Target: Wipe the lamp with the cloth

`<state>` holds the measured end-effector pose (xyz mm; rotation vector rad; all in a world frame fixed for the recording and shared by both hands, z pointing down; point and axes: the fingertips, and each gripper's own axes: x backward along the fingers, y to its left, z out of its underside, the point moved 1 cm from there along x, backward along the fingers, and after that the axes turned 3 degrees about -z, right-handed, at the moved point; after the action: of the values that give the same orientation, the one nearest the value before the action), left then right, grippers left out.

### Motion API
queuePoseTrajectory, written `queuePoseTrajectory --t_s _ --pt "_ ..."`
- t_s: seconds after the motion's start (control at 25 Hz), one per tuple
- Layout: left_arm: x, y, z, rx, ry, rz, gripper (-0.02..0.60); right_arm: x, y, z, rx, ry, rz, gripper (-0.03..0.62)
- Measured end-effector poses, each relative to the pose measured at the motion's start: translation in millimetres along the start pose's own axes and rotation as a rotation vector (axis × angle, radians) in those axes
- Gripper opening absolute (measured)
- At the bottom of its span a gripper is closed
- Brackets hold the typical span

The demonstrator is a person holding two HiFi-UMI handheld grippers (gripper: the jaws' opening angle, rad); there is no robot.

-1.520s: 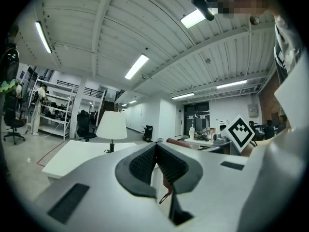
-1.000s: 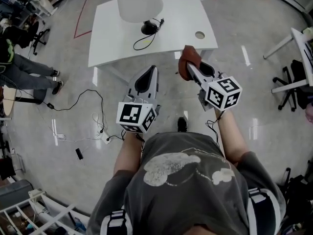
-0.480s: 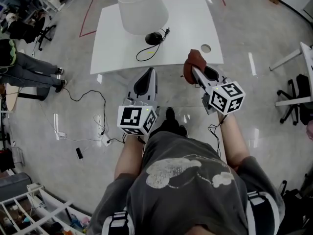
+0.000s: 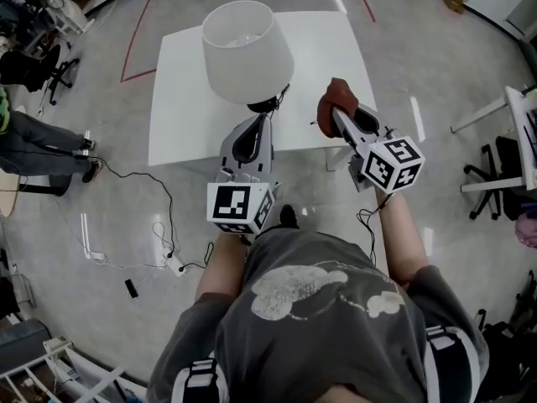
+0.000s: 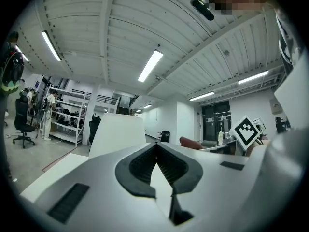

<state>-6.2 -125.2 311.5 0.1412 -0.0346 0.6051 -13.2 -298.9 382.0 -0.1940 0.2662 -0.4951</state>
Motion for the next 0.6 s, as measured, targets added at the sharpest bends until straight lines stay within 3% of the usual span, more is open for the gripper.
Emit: queuePoseTrajectory --t_s 0.28,0.6 --pt "-30 24 -5 0.029 -0.024 -0.014 0.008 -29 -37 -23 -0.008 -0.016 0.032 0.091" --pt "-48 40 -6 0.016 -0.047 -0.168 0.008 -87 -74 -42 0.016 -0.001 -0.087 0.091"
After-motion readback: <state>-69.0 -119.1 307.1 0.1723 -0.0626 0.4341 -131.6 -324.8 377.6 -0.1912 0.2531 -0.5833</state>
